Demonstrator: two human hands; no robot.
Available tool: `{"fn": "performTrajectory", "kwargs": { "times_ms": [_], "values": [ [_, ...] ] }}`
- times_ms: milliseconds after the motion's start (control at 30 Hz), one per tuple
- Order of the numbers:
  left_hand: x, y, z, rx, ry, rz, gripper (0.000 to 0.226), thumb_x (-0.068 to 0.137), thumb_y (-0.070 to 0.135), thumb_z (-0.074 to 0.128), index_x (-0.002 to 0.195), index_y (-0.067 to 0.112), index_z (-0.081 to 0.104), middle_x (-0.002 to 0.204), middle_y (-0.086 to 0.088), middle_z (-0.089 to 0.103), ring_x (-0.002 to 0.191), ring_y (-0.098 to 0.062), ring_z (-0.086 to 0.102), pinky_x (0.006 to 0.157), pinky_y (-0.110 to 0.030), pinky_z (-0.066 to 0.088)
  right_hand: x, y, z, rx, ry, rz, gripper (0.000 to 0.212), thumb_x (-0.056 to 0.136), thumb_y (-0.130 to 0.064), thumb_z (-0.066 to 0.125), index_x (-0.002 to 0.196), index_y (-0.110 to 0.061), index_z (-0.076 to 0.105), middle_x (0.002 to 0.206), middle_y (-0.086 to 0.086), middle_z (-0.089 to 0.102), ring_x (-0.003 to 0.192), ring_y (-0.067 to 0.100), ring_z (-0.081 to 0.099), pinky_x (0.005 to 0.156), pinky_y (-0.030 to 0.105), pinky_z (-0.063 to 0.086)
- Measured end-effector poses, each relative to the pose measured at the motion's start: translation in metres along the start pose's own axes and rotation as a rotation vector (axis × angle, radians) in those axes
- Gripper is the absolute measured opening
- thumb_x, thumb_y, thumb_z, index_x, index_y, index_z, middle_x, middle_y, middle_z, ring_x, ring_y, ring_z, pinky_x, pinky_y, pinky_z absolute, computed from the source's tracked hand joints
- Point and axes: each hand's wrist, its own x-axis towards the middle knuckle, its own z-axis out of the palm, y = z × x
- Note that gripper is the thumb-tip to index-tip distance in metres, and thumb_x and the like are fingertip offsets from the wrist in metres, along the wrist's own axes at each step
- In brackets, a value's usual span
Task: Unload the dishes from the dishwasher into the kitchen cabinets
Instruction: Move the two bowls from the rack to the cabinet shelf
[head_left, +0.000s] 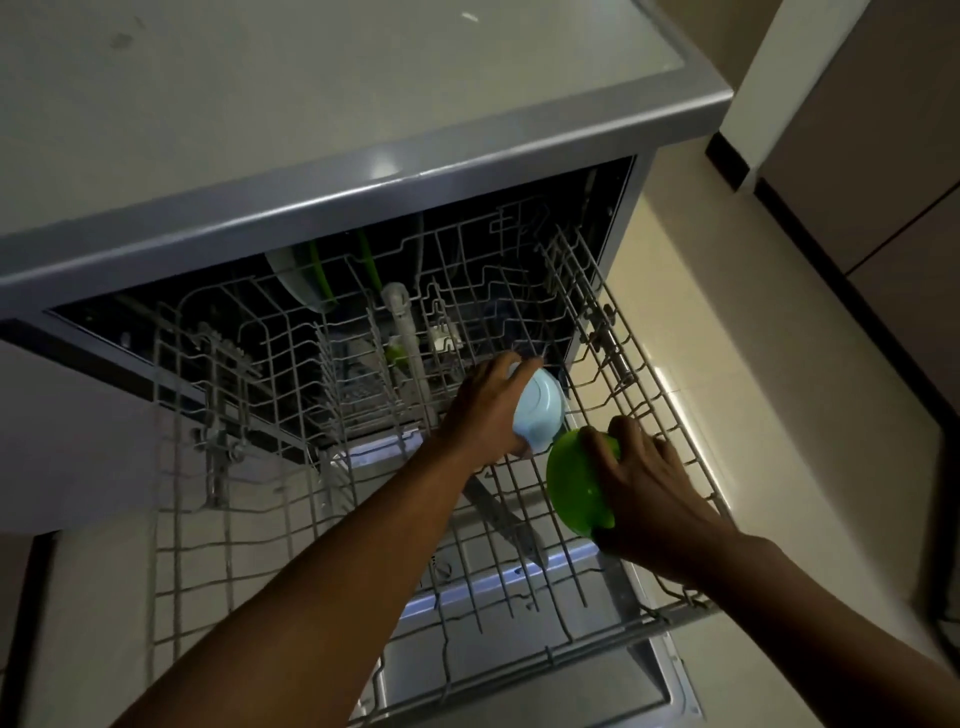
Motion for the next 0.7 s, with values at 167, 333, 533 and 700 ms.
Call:
{"fn": "performTrajectory", "kwargs": {
  "times_ms": [167,333,533,700],
  "values": [
    [-0.034,0.016,-0.054,-0.075,0.152,-0.027,0.116,0.052,0.035,0.09,0.147,0.018,0.025,0.145,-0.005,0.033,0.13,-0.027,0.033,0.103,-0.041,0.036,-0.026,-0.022,-0.015,0.178,0.03,0.043,0.111,0.06,-0.036,0.083,0.147,-0.022,0.015,0.135,0.009,0.019,0.106,0.025,0.051,0.082,0.028,0.055],
    [-0.108,0.033,-0.129,-0.062,0.247,-0.049,0.11,0.049,0.038,0.09,0.14,0.02,0.03,0.138,-0.007,0.027,0.125,-0.027,0.034,0.102,-0.036,0.038,-0.067,-0.058,-0.05,0.112,0.042,0.02,0.112,0.062,-0.044,0.077,0.149,-0.023,0.01,0.134,0.009,0.019,0.113,0.022,0.041,0.089,0.029,0.052],
    [-0.263,0.067,-0.214,-0.025,0.295,-0.156,0.105,0.05,0.049,0.086,0.137,0.029,0.029,0.126,-0.003,0.025,0.12,-0.027,0.036,0.102,-0.035,0.04,-0.128,-0.145,-0.115,0.022,0.129,-0.075,0.115,0.054,-0.054,0.075,0.148,-0.023,0.015,0.135,0.013,0.02,0.117,0.032,0.042,0.089,0.036,0.048],
    [-0.406,0.096,-0.287,0.044,0.364,-0.263,0.103,0.053,0.052,0.085,0.139,0.027,0.033,0.128,-0.002,0.033,0.119,-0.026,0.041,0.102,-0.033,0.039,-0.182,-0.24,-0.178,-0.036,0.214,-0.231,0.119,0.047,-0.063,0.058,0.149,-0.022,0.015,0.14,0.014,0.019,0.126,0.036,0.038,0.097,0.033,0.041]
  ]
}}
